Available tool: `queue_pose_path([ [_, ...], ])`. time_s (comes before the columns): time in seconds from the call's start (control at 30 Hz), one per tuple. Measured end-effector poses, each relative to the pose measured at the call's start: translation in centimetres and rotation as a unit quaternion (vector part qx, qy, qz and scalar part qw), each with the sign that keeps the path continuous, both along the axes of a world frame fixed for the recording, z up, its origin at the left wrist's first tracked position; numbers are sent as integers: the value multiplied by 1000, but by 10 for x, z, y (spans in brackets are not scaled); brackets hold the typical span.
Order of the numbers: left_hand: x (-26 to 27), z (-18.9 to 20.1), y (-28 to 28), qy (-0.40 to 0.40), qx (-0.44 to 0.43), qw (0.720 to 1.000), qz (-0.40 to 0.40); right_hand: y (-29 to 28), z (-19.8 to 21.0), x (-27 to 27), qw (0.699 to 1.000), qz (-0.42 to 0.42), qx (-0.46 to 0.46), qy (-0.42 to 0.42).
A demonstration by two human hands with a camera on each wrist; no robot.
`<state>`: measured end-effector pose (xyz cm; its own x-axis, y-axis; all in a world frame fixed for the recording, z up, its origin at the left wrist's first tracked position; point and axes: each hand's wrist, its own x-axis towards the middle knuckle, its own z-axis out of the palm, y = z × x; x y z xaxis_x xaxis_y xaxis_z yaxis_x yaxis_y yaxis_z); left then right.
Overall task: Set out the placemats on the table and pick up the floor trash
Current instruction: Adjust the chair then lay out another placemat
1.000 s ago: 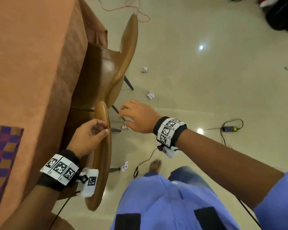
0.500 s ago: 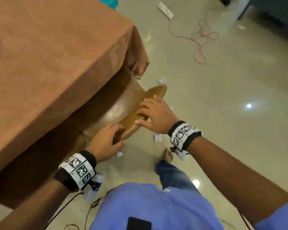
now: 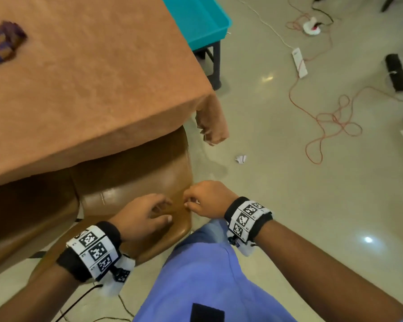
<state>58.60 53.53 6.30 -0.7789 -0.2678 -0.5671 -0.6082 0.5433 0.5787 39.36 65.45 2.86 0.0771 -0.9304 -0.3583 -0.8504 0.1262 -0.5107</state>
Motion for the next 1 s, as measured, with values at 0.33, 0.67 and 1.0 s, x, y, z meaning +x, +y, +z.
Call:
queue_pose_path([
  [0.33,-140,-28,-68,108,-125,950,265,-101,10,-174,998,21,-53,19],
  [0.67,-194,-39,-151,-15,-190,884,426,-285,-17,-245,982,152,-105,46],
  [1.0,-172,-27,-211,-121,-194,800,555,-390,-23,-226,952,296,-79,19],
])
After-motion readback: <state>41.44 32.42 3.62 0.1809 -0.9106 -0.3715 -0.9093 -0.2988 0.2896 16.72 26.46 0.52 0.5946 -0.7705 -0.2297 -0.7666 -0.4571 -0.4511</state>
